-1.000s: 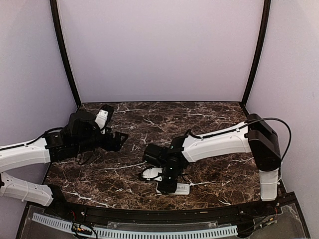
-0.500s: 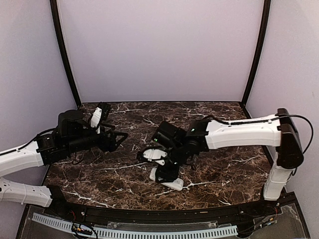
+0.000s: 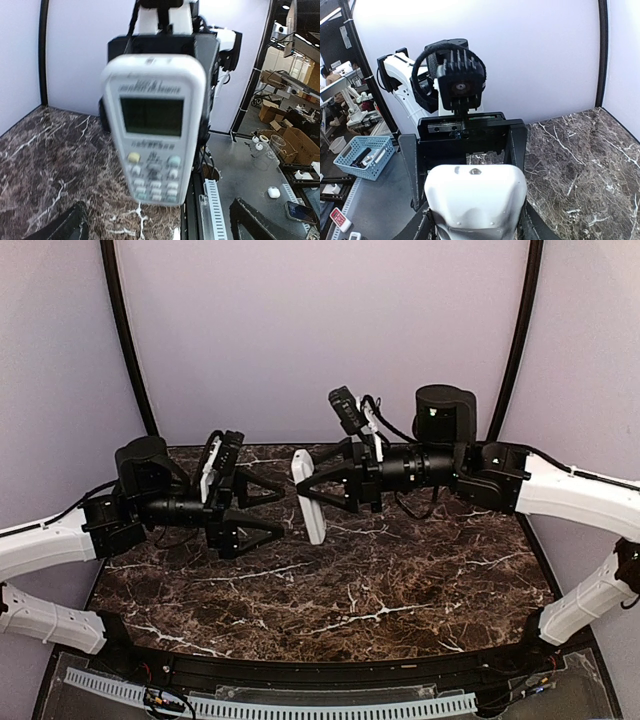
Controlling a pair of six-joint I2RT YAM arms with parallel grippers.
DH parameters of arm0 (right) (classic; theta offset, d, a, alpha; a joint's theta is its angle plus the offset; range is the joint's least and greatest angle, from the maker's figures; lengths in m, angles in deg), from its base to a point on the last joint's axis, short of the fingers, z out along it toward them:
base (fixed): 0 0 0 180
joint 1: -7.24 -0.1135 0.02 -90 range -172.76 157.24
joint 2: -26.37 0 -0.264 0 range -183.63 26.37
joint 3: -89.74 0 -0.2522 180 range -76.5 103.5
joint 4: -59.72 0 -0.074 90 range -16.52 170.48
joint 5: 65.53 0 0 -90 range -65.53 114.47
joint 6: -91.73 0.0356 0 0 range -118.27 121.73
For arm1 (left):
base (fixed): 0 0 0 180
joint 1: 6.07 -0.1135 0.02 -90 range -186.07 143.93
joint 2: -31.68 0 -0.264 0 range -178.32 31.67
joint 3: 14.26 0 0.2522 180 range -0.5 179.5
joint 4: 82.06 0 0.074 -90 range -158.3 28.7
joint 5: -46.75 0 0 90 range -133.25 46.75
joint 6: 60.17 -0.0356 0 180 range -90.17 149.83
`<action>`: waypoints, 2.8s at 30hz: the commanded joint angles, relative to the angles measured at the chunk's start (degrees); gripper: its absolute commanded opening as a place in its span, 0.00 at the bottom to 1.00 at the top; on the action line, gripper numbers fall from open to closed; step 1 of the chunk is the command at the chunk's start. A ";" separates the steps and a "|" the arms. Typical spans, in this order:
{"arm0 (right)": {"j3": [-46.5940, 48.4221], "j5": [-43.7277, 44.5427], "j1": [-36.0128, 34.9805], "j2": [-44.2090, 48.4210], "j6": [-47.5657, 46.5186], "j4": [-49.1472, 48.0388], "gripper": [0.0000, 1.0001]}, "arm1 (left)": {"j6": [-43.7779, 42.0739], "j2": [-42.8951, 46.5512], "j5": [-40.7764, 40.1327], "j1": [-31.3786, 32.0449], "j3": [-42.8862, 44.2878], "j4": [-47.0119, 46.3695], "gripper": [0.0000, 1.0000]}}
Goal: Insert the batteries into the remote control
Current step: Pass from the right arm to the left, then place the remote control at the center of the board, then reset both arms
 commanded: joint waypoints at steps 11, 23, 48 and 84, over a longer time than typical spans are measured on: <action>-4.37 -3.87 0.08 -1.34 8.10 -18.86 0.25 | 3.79 -9.33 1.24 1.45 8.34 -9.49 0.87; -4.96 -1.47 0.19 -1.34 8.66 -17.00 0.27 | 5.59 -9.55 3.32 1.50 9.32 -8.64 0.17; -7.89 46.26 1.82 3.13 20.40 23.05 0.99 | 40.91 -52.87 -42.39 1.32 39.25 53.03 0.00; -17.91 46.47 12.85 11.09 15.63 19.49 0.99 | 37.75 -40.97 -51.61 -3.47 37.69 49.15 0.99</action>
